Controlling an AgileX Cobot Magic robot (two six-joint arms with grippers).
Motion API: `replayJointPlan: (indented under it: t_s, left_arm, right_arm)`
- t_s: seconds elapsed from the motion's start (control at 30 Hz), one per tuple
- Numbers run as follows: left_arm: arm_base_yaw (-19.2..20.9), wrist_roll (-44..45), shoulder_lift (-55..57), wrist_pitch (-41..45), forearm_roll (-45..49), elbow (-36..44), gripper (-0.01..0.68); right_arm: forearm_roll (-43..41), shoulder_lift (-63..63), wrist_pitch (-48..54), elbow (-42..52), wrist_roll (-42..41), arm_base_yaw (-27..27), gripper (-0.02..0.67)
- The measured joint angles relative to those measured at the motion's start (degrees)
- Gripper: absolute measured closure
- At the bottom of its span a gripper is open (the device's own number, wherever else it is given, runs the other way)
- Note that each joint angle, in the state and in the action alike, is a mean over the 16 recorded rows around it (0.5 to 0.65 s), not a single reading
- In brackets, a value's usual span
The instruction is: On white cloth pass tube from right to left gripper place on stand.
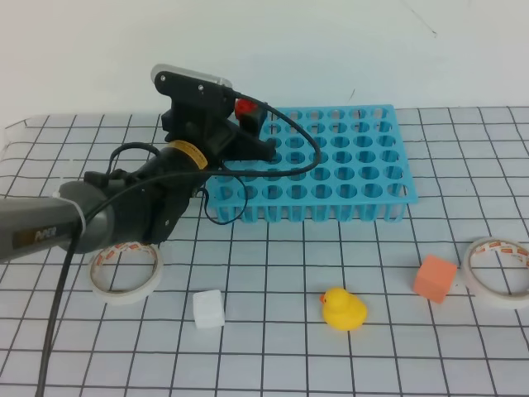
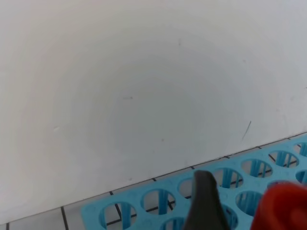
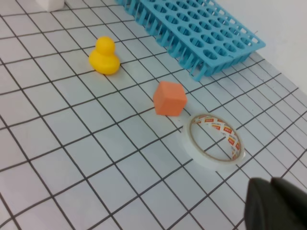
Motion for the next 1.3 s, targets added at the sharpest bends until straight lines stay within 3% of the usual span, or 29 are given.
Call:
replayJointPlan:
  t_s: [0.2, 0.3, 0.43, 0.73, 0.87, 1.1, 1.3]
  left_arm:
    - [0.0, 2.0, -2.8, 1.6, 0.3, 0.0, 0.238]
    - [0.0, 3.4, -5.7, 3.4, 0.3, 0.0, 0.237]
    - [0.0, 6.0, -11.3, 7.1, 0.4, 0.0, 0.303]
    - [0.0, 11.5, -29.0, 20.5, 3.4, 0.1, 0.552]
    - [0.1, 13.1, -38.6, 27.5, 5.2, 1.2, 0.631]
    - [0.2, 14.0, -57.7, 37.7, 7.5, 7.5, 0.668]
    - [0.4, 13.8, -75.6, 43.6, 7.3, 18.3, 0.671]
  right_arm:
    - [0.0, 0.0, 0.0, 0.0, 0.0, 0.0, 0.650]
    - [0.0, 0.0, 0.0, 0.0, 0.0, 0.0, 0.650]
    - [0.0, 0.0, 0.0, 0.0, 0.0, 0.0, 0.650]
    - [0.0, 0.0, 0.0, 0.0, 0.0, 0.0, 0.650]
    - [0.0, 0.0, 0.0, 0.0, 0.0, 0.0, 0.650]
    - [0.0, 0.0, 0.0, 0.0, 0.0, 0.0, 0.650]
    - [0.0, 0.0, 0.0, 0.0, 0.0, 0.0, 0.650]
